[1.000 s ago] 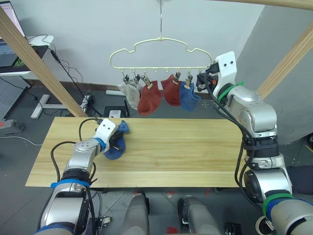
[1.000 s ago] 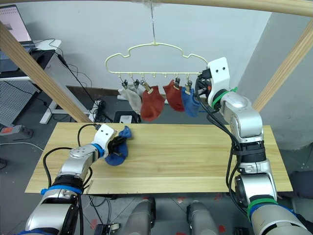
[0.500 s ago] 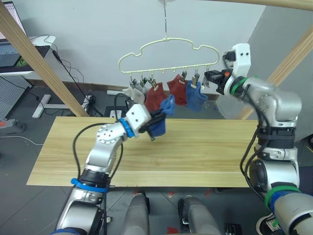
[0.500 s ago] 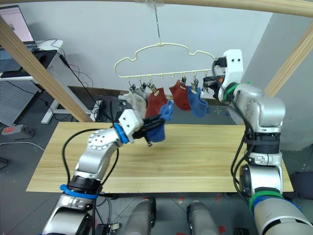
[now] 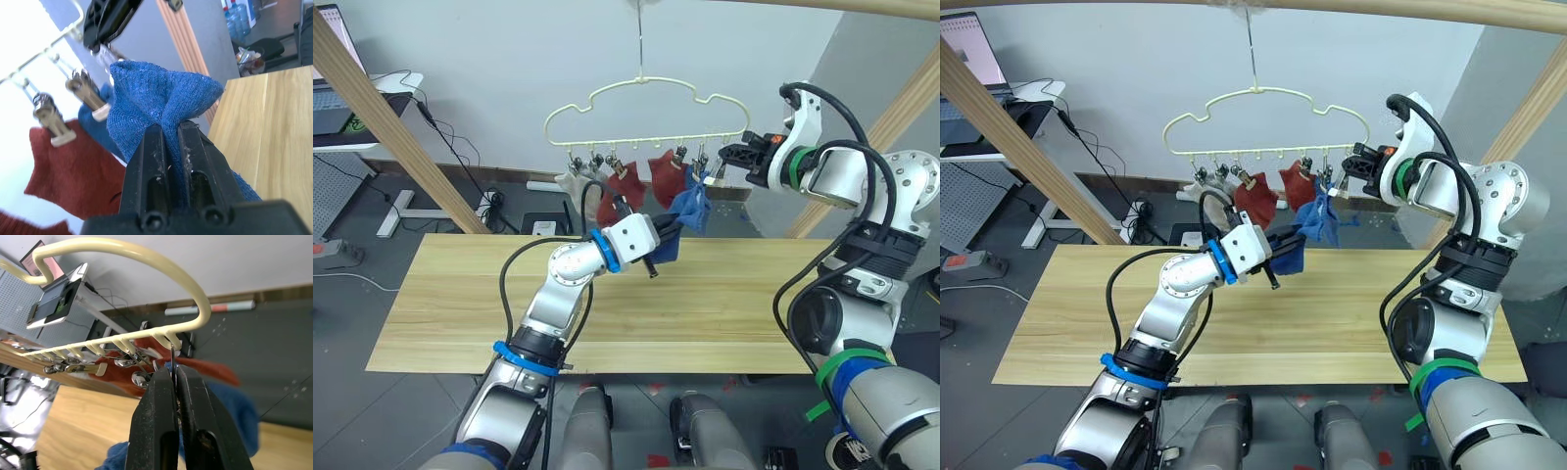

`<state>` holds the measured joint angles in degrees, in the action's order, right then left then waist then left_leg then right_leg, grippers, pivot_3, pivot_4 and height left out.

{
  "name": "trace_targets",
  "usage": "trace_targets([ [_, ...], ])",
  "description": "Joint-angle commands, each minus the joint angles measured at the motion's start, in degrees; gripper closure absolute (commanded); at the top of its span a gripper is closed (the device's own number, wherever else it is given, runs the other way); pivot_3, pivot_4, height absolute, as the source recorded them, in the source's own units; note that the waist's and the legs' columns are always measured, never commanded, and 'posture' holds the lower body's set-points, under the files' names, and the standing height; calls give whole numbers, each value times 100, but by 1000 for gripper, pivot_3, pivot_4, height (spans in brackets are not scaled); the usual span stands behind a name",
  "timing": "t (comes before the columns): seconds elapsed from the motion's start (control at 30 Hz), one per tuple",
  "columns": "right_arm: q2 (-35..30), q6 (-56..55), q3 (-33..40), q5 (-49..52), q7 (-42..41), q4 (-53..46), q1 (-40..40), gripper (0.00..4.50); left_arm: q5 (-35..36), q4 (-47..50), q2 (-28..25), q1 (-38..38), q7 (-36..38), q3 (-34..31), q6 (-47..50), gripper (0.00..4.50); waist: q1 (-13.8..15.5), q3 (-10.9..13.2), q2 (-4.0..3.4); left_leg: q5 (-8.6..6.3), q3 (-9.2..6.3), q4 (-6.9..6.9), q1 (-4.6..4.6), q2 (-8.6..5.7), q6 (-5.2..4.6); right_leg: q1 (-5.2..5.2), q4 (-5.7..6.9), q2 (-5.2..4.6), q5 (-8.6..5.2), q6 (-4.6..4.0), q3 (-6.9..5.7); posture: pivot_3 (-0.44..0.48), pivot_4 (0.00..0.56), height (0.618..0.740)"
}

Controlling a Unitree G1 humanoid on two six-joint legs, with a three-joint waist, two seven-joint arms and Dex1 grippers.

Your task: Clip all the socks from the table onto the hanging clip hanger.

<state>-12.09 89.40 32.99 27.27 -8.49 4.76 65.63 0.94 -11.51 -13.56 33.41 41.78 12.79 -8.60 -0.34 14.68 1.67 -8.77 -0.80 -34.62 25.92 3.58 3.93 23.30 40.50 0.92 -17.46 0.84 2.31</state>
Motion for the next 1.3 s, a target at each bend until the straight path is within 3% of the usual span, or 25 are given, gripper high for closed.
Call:
trace_targets([
  [0.03, 50, 182, 255, 89, 75, -293, 245, 4500, -73, -21, 59, 126, -105, 30, -212, 4491, -9, 0, 0, 0, 0, 0, 0, 0, 0, 0, 0, 0, 0, 0, 0, 0, 228, 740],
  [0.7, 339, 310, 631, 277, 512, -360, 324, 4500, -227, -345, 175, 306, -221, 115, -282, 4491, -86, 0, 0, -1, -1, 1, 2, 0, -1, 0, -2, 1, -1, 1, 0, -8, 236, 740],
  [1.3, 448, 310, 638, 469, 754, -374, 309, 4500, -453, -1122, 470, 1006, -642, 56, -485, 4491, -128, 0, 0, -1, -1, 9, 4, -1, -2, 1, -11, 1, -1, 2, 0, -12, 239, 740],
])
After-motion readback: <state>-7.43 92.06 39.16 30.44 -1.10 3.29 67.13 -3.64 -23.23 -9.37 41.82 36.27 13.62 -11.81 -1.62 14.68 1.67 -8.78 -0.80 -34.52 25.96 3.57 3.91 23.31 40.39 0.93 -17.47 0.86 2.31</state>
